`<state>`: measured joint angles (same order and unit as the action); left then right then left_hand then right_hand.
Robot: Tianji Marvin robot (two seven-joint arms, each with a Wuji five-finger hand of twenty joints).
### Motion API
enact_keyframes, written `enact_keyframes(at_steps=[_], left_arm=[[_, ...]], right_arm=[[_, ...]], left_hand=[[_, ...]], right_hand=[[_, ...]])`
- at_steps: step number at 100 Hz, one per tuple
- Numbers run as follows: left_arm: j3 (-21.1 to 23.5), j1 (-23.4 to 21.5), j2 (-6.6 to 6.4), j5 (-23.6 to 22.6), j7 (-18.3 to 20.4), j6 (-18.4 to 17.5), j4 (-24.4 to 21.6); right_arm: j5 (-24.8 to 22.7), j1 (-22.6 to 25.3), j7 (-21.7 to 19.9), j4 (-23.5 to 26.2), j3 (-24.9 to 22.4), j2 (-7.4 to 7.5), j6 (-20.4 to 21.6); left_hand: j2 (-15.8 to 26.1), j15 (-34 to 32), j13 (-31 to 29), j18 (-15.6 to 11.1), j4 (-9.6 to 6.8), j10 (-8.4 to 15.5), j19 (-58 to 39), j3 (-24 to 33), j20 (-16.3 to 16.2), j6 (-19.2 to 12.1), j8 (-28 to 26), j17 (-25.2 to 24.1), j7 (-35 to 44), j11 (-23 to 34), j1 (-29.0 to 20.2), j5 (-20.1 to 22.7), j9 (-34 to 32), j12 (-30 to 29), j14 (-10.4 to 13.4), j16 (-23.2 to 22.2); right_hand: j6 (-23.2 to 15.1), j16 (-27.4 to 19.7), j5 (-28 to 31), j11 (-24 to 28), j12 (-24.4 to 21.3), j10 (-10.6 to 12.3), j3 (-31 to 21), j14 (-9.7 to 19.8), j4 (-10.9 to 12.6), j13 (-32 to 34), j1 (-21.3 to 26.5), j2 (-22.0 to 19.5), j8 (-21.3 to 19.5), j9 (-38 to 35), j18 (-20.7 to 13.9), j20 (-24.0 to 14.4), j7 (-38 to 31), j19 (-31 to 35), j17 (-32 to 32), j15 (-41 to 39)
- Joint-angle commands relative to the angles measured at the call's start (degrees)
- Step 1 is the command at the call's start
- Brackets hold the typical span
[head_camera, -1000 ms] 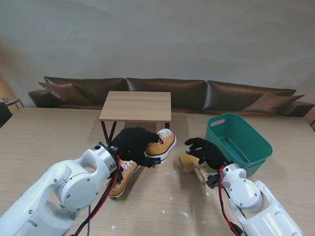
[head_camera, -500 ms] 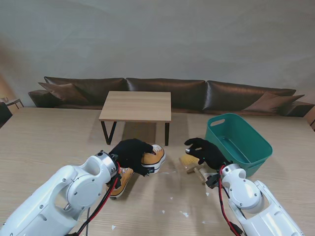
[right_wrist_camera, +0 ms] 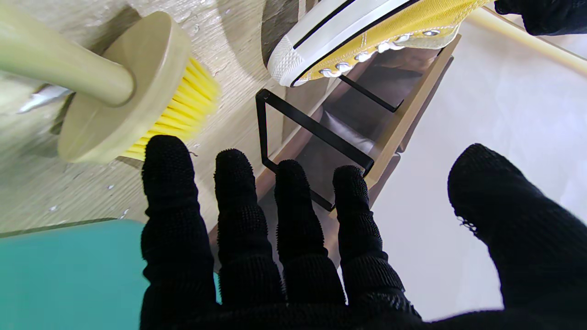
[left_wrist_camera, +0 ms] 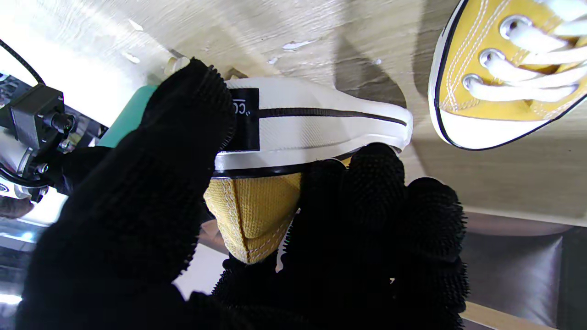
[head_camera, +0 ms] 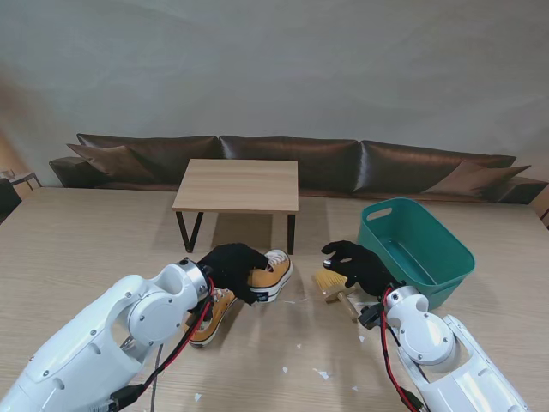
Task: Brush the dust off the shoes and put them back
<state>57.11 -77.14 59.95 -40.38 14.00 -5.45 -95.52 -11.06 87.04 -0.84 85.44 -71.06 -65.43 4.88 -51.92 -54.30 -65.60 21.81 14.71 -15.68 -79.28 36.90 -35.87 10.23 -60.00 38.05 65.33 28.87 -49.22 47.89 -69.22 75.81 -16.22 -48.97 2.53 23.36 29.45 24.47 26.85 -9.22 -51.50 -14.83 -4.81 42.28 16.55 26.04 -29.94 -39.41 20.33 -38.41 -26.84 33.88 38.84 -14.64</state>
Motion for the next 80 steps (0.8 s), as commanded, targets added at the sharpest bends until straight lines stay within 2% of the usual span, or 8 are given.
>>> enact_keyframes(at_steps=[1, 15, 33, 41, 48, 54, 60, 80], left_arm=[[0.0, 0.7, 0.37, 0.4, 1.3, 0.0, -0.2], [-0.6, 0.5, 0.02, 1.2, 3.5, 1.2, -0.4], [-2.0, -1.0, -0.32, 1.4, 5.1, 4.6, -0.6], [-2.8, -1.4, -0.42, 1.8, 5.6, 6.0, -0.2], [-3.5, -1.5, -0.54, 2.4, 6.4, 7.1, 0.1], [-3.9, -1.7, -0.66, 2.6, 6.9, 7.9, 0.3], [-4.1, -1.9, -0.87, 2.3, 7.8, 8.5, 0.3], [-3.5, -4.0, -1.51, 0.1, 10.0, 10.7, -1.0]], right_arm=[[0.0, 0.1, -0.6, 0.0, 0.2, -0.29, -0.1], [0.1, 0.0, -0.7, -0.1, 0.2, -0.28, -0.1], [0.1, 0.0, -0.8, -0.1, 0.2, -0.28, -0.1], [0.2, 0.0, -0.7, -0.2, 0.2, -0.29, -0.1], [0.2, 0.0, -0.8, -0.2, 0.2, -0.28, -0.1], [0.2, 0.0, -0.9, -0.1, 0.3, -0.27, -0.2], [0.3, 0.0, -0.9, -0.1, 0.3, -0.27, -0.2], [0.4, 0.1, -1.0, -0.1, 0.3, -0.28, -0.4]], left_hand=[[4.8, 0.9, 1.1, -1.8, -4.26, 7.4, 0.8, 7.5, -1.0, 2.4, -5.0, -2.0, 11.2, 0.0, -7.9, 5.2, -0.9, 0.8, 2.0, -0.4], [5.5, -0.3, 2.1, -1.0, -4.1, 7.4, -0.3, 7.0, -2.3, 2.2, -5.1, -3.5, 11.2, -0.1, -7.5, 4.7, -1.0, 0.9, 1.6, -0.7], [6.4, -1.4, 2.5, -0.8, -3.94, 7.7, -1.3, 7.1, -3.2, 1.9, -5.6, -4.4, 11.4, 0.0, -6.8, 4.1, -0.8, 1.1, 1.9, -0.8], [7.4, -1.7, 2.7, -0.9, -4.36, 7.8, -1.4, 4.9, -3.6, 1.9, -5.7, -4.7, 11.3, 0.2, -8.0, 4.2, -0.7, 1.0, 1.8, -0.5], [6.8, -1.9, 3.0, -0.9, -4.44, 8.0, -1.3, 5.5, -3.9, 2.1, -5.9, -5.1, 11.2, 0.3, -8.3, 4.1, -0.7, 0.9, 1.9, -0.3], [7.4, -1.9, 3.2, -0.8, -4.38, 7.8, -1.2, 5.8, -4.1, 1.7, -5.9, -5.5, 11.3, 0.3, -7.0, 4.0, -0.7, 1.0, 1.8, -0.2], [6.1, -2.0, 3.4, -0.8, -4.22, 7.9, -1.2, 6.7, -4.3, 1.3, -5.9, -5.5, 11.5, 0.2, -7.0, 4.2, -0.7, 1.0, 1.8, -0.2], [6.2, -2.0, 3.9, -0.7, -4.18, 8.2, -1.0, 6.8, -4.4, 1.5, -5.8, -6.1, 11.4, 0.2, -7.0, 4.0, -0.7, 0.9, 1.8, -0.1]], right_hand=[[-0.2, 0.5, 0.5, -0.1, -0.4, -0.7, 0.4, -0.1, 1.2, 0.7, 0.0, -2.0, 0.6, -1.0, 0.6, -1.5, -0.7, -1.5, -21.5, 0.0], [-0.2, 0.5, 0.6, -0.1, -0.4, -0.6, 0.5, -0.1, 1.2, 0.8, -0.1, -2.0, 0.6, -1.0, 0.5, -1.5, -0.8, -1.5, -21.5, 0.0], [-0.2, 0.5, 0.7, -0.1, -0.4, -0.6, 0.5, -0.1, 1.2, 0.8, -0.1, -2.0, 0.6, -1.0, 0.5, -1.6, -0.8, -1.6, -21.5, 0.0], [-0.3, 0.5, 0.7, -0.1, -0.4, -0.6, 0.5, -0.1, 1.2, 0.8, -0.1, -2.0, 0.6, -1.1, 0.5, -1.6, -0.8, -1.6, -21.5, 0.0], [-0.2, 0.5, 0.7, -0.1, -0.4, -0.6, 0.5, -0.1, 1.2, 0.8, -0.1, -2.0, 0.6, -1.0, 0.6, -1.6, -0.7, -1.6, -21.5, 0.0], [-0.1, 0.5, 0.7, -0.1, -0.4, -0.6, 0.5, -0.1, 1.2, 0.7, 0.0, -2.1, 0.6, -1.0, 0.5, -1.6, -0.8, -1.7, -21.5, 0.0], [-0.1, 0.5, 0.6, -0.1, -0.4, -0.7, 0.5, -0.1, 1.2, 0.8, 0.0, -2.1, 0.6, -1.0, 0.5, -1.6, -0.7, -1.7, -21.5, 0.0], [-0.1, 0.5, 0.6, -0.1, -0.4, -0.7, 0.4, -0.2, 1.2, 0.7, 0.0, -2.1, 0.6, -1.1, 0.5, -1.7, -0.7, -1.8, -21.5, 0.0]])
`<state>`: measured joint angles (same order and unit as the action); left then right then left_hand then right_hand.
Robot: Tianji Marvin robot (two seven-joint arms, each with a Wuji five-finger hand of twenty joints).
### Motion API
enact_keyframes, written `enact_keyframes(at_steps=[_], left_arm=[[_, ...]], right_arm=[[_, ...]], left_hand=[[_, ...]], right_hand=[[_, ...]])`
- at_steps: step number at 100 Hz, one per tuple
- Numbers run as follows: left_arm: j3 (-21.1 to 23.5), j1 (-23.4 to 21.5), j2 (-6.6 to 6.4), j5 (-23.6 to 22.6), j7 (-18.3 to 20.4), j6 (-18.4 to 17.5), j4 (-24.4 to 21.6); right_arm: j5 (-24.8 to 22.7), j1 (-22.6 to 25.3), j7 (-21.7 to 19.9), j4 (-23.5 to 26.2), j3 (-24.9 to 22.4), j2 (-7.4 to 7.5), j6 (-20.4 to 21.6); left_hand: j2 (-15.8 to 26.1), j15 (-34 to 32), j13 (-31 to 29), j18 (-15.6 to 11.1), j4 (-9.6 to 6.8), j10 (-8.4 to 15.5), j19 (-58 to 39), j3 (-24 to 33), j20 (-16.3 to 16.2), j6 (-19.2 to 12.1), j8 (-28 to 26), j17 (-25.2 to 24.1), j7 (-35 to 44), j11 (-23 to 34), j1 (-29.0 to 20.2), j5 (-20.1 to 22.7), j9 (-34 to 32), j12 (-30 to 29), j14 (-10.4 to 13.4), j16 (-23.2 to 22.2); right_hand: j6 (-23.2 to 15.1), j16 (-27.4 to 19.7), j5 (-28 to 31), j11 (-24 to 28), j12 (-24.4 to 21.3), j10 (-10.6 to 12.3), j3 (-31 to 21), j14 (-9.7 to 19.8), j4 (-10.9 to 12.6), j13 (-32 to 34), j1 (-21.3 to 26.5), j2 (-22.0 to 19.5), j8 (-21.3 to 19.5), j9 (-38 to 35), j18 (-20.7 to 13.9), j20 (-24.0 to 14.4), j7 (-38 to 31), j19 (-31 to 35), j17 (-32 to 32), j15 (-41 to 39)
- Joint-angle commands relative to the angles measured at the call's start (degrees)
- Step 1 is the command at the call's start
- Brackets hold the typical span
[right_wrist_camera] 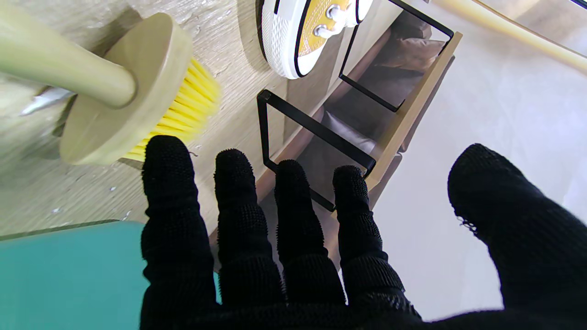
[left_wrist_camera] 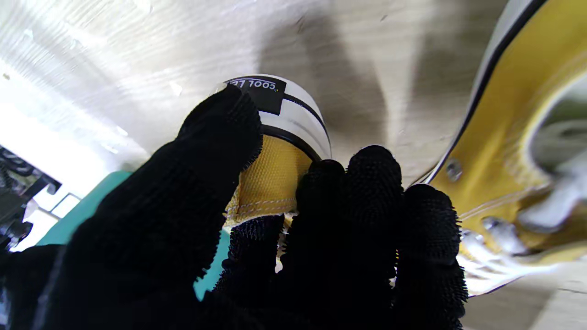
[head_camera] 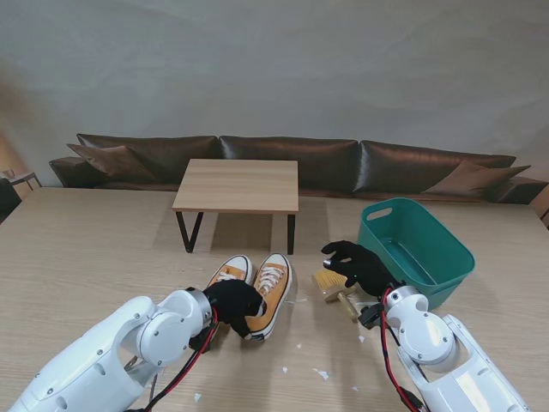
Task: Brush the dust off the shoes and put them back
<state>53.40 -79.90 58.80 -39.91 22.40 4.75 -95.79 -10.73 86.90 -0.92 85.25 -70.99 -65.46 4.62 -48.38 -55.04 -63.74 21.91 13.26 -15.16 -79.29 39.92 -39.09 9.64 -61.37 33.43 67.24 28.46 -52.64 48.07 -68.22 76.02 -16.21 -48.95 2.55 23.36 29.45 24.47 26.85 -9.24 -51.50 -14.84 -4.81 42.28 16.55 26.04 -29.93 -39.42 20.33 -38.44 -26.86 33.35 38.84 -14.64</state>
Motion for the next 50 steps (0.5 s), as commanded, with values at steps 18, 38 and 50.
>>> enact_keyframes(at_steps=[18, 38, 50], left_arm=[[0.6, -2.4, -0.81, -1.3, 3.6, 2.1, -2.0], [0.8, -2.4, -1.39, -2.1, 6.4, 1.7, -3.0], [1.0, -2.5, -1.54, -2.8, 7.2, 1.8, -3.5]], right_arm=[[0.2, 0.4, -1.1, 0.2, 0.3, -0.2, -0.2], [0.3, 0.4, -1.1, 0.2, 0.3, -0.21, -0.3], [0.4, 0.4, -1.2, 0.2, 0.3, -0.21, -0.4]], left_hand=[[3.6, -2.0, 4.8, -0.9, -2.91, 6.8, -1.3, 2.7, -2.1, 2.3, -4.3, -4.4, 9.3, 0.3, -3.5, 3.5, -0.5, 1.2, 0.5, -0.8], [3.6, -2.0, 7.2, -1.4, -2.71, 6.0, -1.0, 2.8, -2.7, 1.7, -3.8, -6.7, 8.6, -0.6, -1.8, 2.5, 1.0, 0.0, 0.0, -0.7], [4.7, -1.5, 9.1, -1.6, -2.14, 4.6, -0.2, 5.1, -3.9, 1.1, 0.6, -8.3, 5.2, 0.1, 2.5, -1.0, 4.5, -3.0, -0.2, -0.4]], right_hand=[[-0.2, 0.5, 0.5, -0.1, -0.4, -0.7, 0.4, -0.1, 1.2, 0.7, 0.1, -2.1, 0.6, -1.0, 0.5, -1.7, -0.7, -1.3, -21.5, 0.0], [-0.2, 0.5, 0.5, 0.0, -0.4, -0.6, 0.4, -0.2, 1.2, 0.8, 0.0, -2.2, 0.6, -1.0, 0.5, -1.8, -0.7, -1.3, -21.5, 0.0], [-0.1, 0.5, 0.5, 0.0, -0.4, -0.7, 0.4, -0.2, 1.2, 0.8, 0.0, -2.1, 0.6, -1.0, 0.6, -1.8, -0.7, -1.4, -21.5, 0.0]])
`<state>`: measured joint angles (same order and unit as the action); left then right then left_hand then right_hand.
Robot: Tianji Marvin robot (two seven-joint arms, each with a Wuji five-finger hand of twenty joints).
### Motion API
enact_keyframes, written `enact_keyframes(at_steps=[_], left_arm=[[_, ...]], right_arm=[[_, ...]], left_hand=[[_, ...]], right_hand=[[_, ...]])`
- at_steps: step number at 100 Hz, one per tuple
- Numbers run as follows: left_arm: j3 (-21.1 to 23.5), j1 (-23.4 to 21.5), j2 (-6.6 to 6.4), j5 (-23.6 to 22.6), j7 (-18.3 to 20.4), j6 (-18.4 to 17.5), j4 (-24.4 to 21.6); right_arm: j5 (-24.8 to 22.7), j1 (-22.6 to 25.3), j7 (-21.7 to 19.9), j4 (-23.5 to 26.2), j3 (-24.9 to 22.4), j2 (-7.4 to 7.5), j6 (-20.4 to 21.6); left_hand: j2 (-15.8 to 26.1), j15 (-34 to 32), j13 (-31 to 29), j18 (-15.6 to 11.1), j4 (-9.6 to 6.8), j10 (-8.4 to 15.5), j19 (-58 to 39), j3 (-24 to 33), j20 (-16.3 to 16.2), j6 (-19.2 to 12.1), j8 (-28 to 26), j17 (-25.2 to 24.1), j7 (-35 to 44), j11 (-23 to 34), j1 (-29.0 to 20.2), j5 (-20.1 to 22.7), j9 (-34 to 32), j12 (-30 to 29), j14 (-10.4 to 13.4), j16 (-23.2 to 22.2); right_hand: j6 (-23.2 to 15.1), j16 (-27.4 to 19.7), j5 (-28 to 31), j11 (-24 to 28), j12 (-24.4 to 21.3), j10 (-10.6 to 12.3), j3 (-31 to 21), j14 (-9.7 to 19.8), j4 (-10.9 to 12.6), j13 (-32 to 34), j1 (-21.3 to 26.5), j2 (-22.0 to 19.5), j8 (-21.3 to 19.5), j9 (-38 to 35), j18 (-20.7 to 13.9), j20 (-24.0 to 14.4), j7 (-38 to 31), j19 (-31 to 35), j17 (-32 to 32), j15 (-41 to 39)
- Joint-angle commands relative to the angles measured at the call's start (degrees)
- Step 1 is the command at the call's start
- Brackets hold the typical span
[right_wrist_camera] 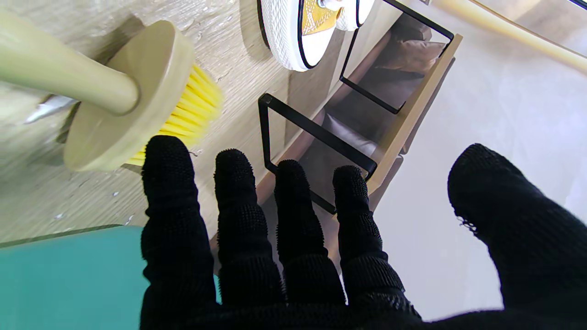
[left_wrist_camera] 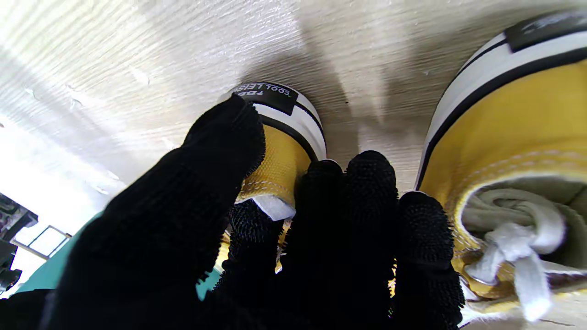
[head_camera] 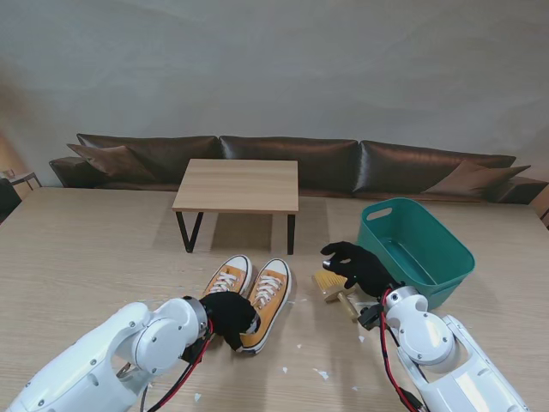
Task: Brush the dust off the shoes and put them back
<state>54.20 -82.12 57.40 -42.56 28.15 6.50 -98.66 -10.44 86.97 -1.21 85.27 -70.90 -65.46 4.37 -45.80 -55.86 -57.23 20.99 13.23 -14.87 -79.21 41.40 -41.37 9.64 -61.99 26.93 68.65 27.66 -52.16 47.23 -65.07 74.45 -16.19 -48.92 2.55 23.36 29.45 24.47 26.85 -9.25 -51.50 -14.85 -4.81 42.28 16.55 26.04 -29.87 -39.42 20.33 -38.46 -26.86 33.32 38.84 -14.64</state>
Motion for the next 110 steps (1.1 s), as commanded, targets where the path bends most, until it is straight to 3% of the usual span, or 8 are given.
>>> enact_keyframes(at_steps=[1, 15, 20, 35, 51, 74, 85, 110], left_arm=[[0.2, -0.3, -0.15, -0.3, 1.5, 0.1, -0.7], [1.4, -1.2, -0.16, -1.5, 1.6, -0.5, -1.6], [1.8, -1.6, -0.13, -1.6, 1.5, -0.7, -2.1], [3.4, -2.5, -0.1, -1.9, 1.5, -1.7, -3.3], [6.6, -4.6, -0.03, -3.3, 1.5, -3.4, -5.8], [12.5, -8.7, 1.14, -3.5, -4.6, -4.0, -8.1], [14.7, -9.5, 1.8, -1.0, -7.9, -4.4, -7.2], [20.2, -11.1, 2.85, 4.6, -13.0, -7.9, -3.5]], right_arm=[[0.1, 0.4, -0.9, 0.2, 0.2, -0.21, -0.2], [0.2, 0.4, -1.1, 0.2, 0.2, -0.18, -0.2], [0.2, 0.4, -1.1, 0.2, 0.2, -0.17, -0.2], [0.2, 0.4, -1.1, 0.3, 0.2, -0.16, -0.2], [0.2, 0.6, -1.4, 0.4, 0.3, -0.07, 0.0], [0.0, 1.5, -1.7, 1.3, 0.1, 0.08, 0.7], [0.5, 2.8, -1.0, 2.6, -0.4, -0.03, 0.9], [-6.7, 7.1, 2.6, 9.8, -1.2, 0.0, -4.1]], left_hand=[[2.4, -0.6, 2.8, -0.7, -2.12, 4.1, -0.2, 3.7, -1.7, 1.2, 1.8, -2.0, 3.2, 0.8, 2.4, -0.6, 1.7, -1.7, -0.2, -0.4], [2.6, 0.4, 5.2, -0.8, -2.11, 2.1, 1.2, -0.5, -2.8, -1.9, 13.0, -4.0, -10.4, 1.6, 3.5, -5.2, 6.8, -10.6, -0.8, -0.4], [3.2, 0.8, 6.0, -0.7, -2.01, 1.4, 1.8, 0.1, -3.0, -2.7, 17.5, -4.7, -18.7, 1.6, 5.6, -4.8, 8.3, -18.5, -1.1, -0.4], [5.2, 1.7, 7.0, -0.5, -2.65, -0.4, 2.4, 2.5, -3.3, -3.5, 22.6, -5.6, -31.8, -1.8, 9.9, -2.6, 10.3, -23.3, -1.9, -0.2], [9.7, 7.8, 8.5, 0.0, -5.76, -1.2, 4.9, 2.7, -2.8, -3.3, 27.8, -6.4, -42.4, -7.7, 12.9, -1.0, 10.8, -31.1, -3.2, 2.7], [17.2, 28.7, 15.6, 2.0, -7.42, -1.4, 18.8, -5.5, 2.9, -2.6, 32.2, -12.2, -49.6, -15.9, 12.2, -0.7, 12.4, -43.6, -6.9, 14.6], [20.3, 36.8, 20.2, 2.2, -8.23, -1.3, 27.5, -10.6, 6.1, -2.3, 34.3, -15.5, -53.0, -18.6, 11.8, -1.6, 14.8, -48.6, -6.9, 20.3], [22.0, 42.8, 25.6, 1.0, -9.06, -1.1, 39.1, -16.7, 8.6, -2.8, 37.1, -19.0, -55.8, -20.4, 10.5, -3.3, 18.9, -52.9, -6.3, 24.4]], right_hand=[[-0.2, 0.5, 0.5, 0.0, -0.4, -0.7, 0.4, -0.2, 1.2, 0.7, 0.1, -2.2, 0.5, -1.0, 0.6, -1.8, -0.8, -1.4, -21.5, 0.0], [-0.2, 0.5, 0.5, 0.0, -0.4, -0.6, 0.4, -0.1, 1.2, 0.8, 0.0, -2.2, 0.5, -1.0, 0.6, -1.8, -0.8, -1.4, -21.4, -0.1], [-0.1, 0.5, 0.5, 0.0, -0.4, -0.7, 0.4, -0.1, 1.2, 0.7, 0.0, -2.1, 0.5, -1.0, 0.5, -1.9, -0.8, -1.4, -21.4, 0.0], [-0.2, 0.5, 0.6, 0.0, -0.4, -0.6, 0.4, -0.1, 1.2, 0.7, 0.0, -2.1, 0.5, -1.0, 0.5, -1.9, -0.8, -1.5, -21.4, 0.0], [-0.1, 0.5, 0.7, 0.0, -0.4, -0.6, 0.4, -0.1, 1.2, 0.7, 0.0, -2.1, 0.6, -1.0, 0.5, -2.0, -0.8, -1.5, -21.4, 0.0], [-0.1, 0.5, 0.8, -0.1, -0.4, -0.7, 0.4, -0.1, 1.2, 0.6, 0.0, -1.9, 0.6, -0.6, 0.5, -2.0, -0.8, -1.6, -21.4, 0.0], [-0.1, 0.4, 1.0, -0.3, -0.5, -0.8, 0.4, -0.2, 1.2, 0.2, 0.0, -1.6, 0.6, 0.0, 0.6, -2.1, -0.9, -1.6, -21.4, 0.1], [0.7, 0.7, 3.0, 0.4, -0.3, -0.6, 0.7, -0.5, 1.1, 0.9, -1.4, 0.0, 0.5, 0.5, 0.7, -2.9, -1.4, 0.3, -19.1, -0.5]])
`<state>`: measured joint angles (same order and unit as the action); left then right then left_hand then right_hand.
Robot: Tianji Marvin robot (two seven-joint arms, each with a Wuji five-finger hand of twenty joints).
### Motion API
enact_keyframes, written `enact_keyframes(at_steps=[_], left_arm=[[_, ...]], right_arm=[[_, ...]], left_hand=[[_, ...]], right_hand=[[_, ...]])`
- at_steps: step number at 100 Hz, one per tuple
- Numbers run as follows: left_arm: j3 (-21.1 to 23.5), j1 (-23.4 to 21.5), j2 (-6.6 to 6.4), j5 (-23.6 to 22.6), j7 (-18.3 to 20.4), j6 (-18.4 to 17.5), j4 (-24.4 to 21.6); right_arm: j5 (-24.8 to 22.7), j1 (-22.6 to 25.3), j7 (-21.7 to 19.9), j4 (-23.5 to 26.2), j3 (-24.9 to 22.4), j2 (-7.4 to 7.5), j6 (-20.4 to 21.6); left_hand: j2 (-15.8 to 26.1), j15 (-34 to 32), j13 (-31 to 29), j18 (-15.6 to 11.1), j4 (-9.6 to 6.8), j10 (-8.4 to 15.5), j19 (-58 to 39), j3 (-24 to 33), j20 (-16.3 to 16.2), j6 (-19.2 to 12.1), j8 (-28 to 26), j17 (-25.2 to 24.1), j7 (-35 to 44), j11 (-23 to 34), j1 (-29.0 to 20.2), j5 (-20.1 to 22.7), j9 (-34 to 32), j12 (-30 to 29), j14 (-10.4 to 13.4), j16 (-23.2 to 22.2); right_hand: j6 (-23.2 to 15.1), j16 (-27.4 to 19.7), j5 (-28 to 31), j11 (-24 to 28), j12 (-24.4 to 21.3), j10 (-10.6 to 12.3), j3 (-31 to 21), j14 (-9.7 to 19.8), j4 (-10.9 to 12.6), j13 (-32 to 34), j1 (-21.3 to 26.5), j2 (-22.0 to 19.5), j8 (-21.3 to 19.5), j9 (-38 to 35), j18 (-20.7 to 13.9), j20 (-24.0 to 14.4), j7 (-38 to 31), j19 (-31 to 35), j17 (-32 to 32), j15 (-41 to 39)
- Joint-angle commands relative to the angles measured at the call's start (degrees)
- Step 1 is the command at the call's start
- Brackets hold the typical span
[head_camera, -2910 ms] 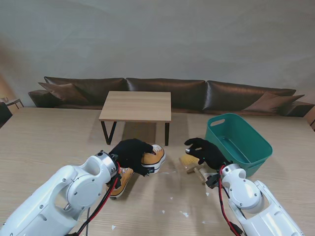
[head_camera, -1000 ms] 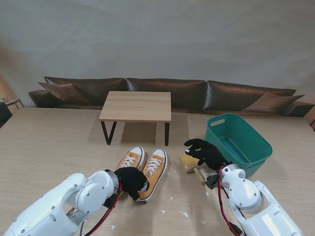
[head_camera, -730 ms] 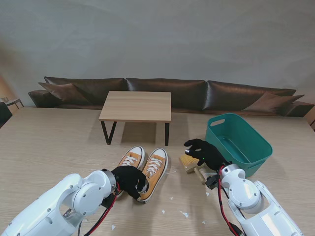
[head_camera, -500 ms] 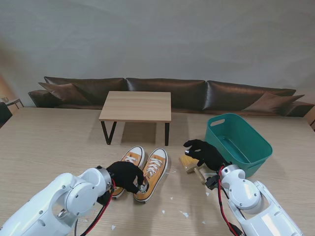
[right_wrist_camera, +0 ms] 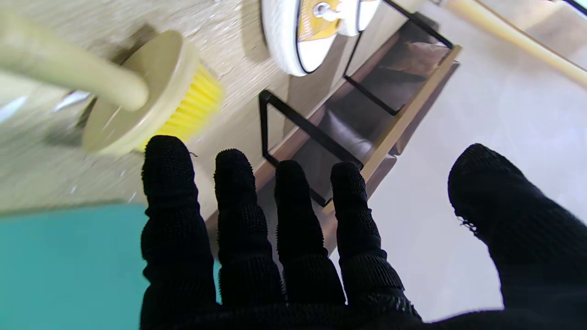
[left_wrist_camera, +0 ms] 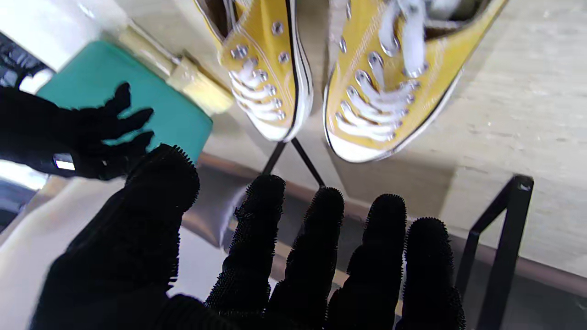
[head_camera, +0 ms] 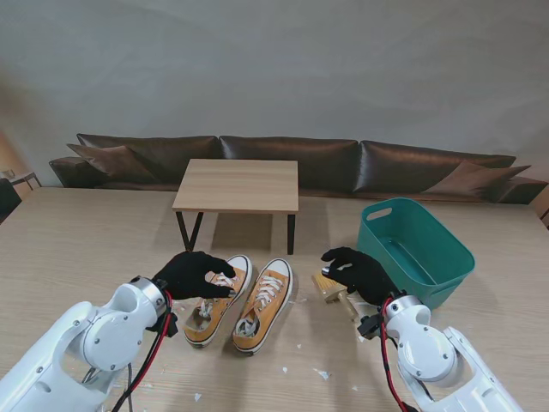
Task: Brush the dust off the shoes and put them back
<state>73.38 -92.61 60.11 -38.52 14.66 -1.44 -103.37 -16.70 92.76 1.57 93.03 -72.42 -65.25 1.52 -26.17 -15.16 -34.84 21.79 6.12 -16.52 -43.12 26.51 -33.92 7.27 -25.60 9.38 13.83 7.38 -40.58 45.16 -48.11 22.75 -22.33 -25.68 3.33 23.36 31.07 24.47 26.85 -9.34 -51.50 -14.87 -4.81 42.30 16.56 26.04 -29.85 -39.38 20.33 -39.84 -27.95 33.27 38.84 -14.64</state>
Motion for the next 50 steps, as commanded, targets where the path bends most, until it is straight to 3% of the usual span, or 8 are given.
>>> enact_keyframes(at_steps=[1, 20, 23, 26, 34, 40, 43, 50], left_arm=[[1.3, -0.7, 0.15, 0.8, 0.4, -0.1, 1.3], [3.9, -2.6, 0.63, 4.6, -1.2, -0.9, 2.8], [4.1, -2.9, 0.77, 5.0, -1.8, -1.1, 3.0], [4.2, -3.2, 0.93, 5.5, -2.6, -1.3, 3.3], [4.5, -3.9, 1.41, 6.6, -4.9, -1.9, 3.8], [4.7, -4.4, 1.72, 7.4, -6.1, -2.2, 4.0], [4.7, -4.7, 1.83, 7.8, -6.6, -2.3, 4.0], [5.1, -5.3, 1.97, 8.3, -7.1, -2.5, 3.9]], right_arm=[[-0.9, 1.4, 0.0, 2.3, 0.3, -0.21, -1.7], [-11.2, 3.0, 1.7, 6.4, 1.3, 0.26, -9.2], [-12.6, 3.0, 1.8, 6.5, 1.6, 0.35, -10.4], [-13.9, 2.9, 1.9, 6.7, 1.9, 0.43, -11.6], [-17.4, 2.4, 2.1, 6.5, 3.1, 0.63, -14.6], [-19.8, 1.7, 1.9, 6.0, 4.1, 0.86, -16.6], [-20.5, 1.5, 1.8, 5.7, 4.5, 0.93, -17.5], [-21.7, 1.1, 2.0, 4.9, 5.4, 0.95, -18.9]], left_hand=[[2.4, 2.3, 3.5, 0.2, -1.97, 0.6, 3.5, -2.0, 1.3, -0.5, 0.7, -1.6, -1.1, -0.2, -1.1, -1.4, 2.1, -1.3, 0.0, 1.3], [3.1, 5.3, 7.0, -0.8, -2.45, 0.9, 13.2, -4.9, 2.0, -0.2, 1.7, -2.5, -2.1, -1.2, -2.5, -3.0, 5.3, -3.3, 0.9, 3.5], [3.3, 5.5, 7.2, -0.7, -2.5, 1.0, 14.2, -5.3, 1.8, -0.3, 1.8, -2.3, -2.2, -1.3, -2.5, -3.3, 5.6, -3.5, 0.8, 3.6], [3.6, 5.6, 7.5, -0.7, -2.58, 1.0, 16.0, -6.1, 1.5, -0.1, 2.0, -2.0, -2.4, -1.3, -2.8, -3.4, 6.0, -3.8, 0.7, 3.7], [4.0, 6.2, 8.3, -0.5, -2.79, 0.6, 18.9, -7.1, 0.9, 0.3, 2.2, -1.8, -2.7, -1.5, -3.0, -4.0, 6.7, -4.1, 0.7, 4.1], [4.4, 6.3, 8.5, 0.0, -2.93, 0.4, 21.3, -7.7, 0.1, 0.6, 2.2, -1.2, -2.6, -1.6, -3.3, -4.1, 7.0, -4.3, 0.5, 4.2], [4.7, 6.4, 8.5, 0.2, -3.13, 0.2, 24.5, -8.7, -3.1, 0.8, 2.2, -0.2, -2.6, -1.6, -3.9, -3.9, 7.0, -4.3, 0.4, 4.0], [5.1, 6.3, 8.2, 0.6, -3.15, 0.0, 26.8, -9.0, -3.5, 1.4, 2.2, 0.8, -2.6, -1.4, -4.0, -3.8, 6.6, -4.2, 0.2, 4.0]], right_hand=[[0.1, 0.8, 1.5, 0.7, -0.2, -0.5, 0.6, -0.3, 1.1, 1.0, -1.5, 0.1, 0.4, 0.5, 0.7, -1.7, -0.4, 1.0, -18.9, -0.8], [-0.1, 1.2, 2.9, 2.3, 0.0, 0.0, -0.1, 0.0, 1.0, 3.4, -2.6, 2.6, 0.1, -1.1, 0.4, -2.3, -1.4, 8.6, -16.3, -3.3], [-0.1, 1.3, 3.1, 2.7, 0.1, 0.0, -0.4, 0.1, 1.0, 3.8, -2.8, 3.3, 0.0, -1.3, 0.3, -1.9, -1.7, 10.7, -16.3, -4.0], [-0.1, 1.4, 3.3, 3.1, 0.3, 0.1, -0.7, 0.1, 0.8, 4.0, -3.0, 4.0, 0.1, -1.5, 0.2, 1.0, -1.9, 14.2, -16.7, -4.8], [-0.1, 2.3, 3.8, 4.1, 0.8, 0.3, 0.0, 0.2, 0.6, 5.6, -2.4, 5.8, 0.1, -2.1, -0.1, 1.2, -2.4, 19.2, -15.9, -7.0], [-0.3, 2.9, 4.4, 4.6, 1.0, 0.6, 0.9, 0.5, 0.3, 6.7, -1.9, 7.5, 0.0, -2.2, -0.5, 1.5, -2.9, 22.7, -15.0, -8.5], [-0.3, 3.2, 4.6, 5.1, 1.3, 0.8, 1.3, 0.7, 0.1, 7.3, -1.6, 8.5, 0.0, -2.3, -0.7, 1.5, -3.1, 24.4, -14.6, -9.4], [0.0, 4.3, 5.0, 6.3, 2.0, 0.9, 2.1, 0.9, -0.1, 8.9, -0.7, 10.4, 0.0, -2.8, -0.7, 1.5, -3.5, 28.5, -13.3, -12.1]])
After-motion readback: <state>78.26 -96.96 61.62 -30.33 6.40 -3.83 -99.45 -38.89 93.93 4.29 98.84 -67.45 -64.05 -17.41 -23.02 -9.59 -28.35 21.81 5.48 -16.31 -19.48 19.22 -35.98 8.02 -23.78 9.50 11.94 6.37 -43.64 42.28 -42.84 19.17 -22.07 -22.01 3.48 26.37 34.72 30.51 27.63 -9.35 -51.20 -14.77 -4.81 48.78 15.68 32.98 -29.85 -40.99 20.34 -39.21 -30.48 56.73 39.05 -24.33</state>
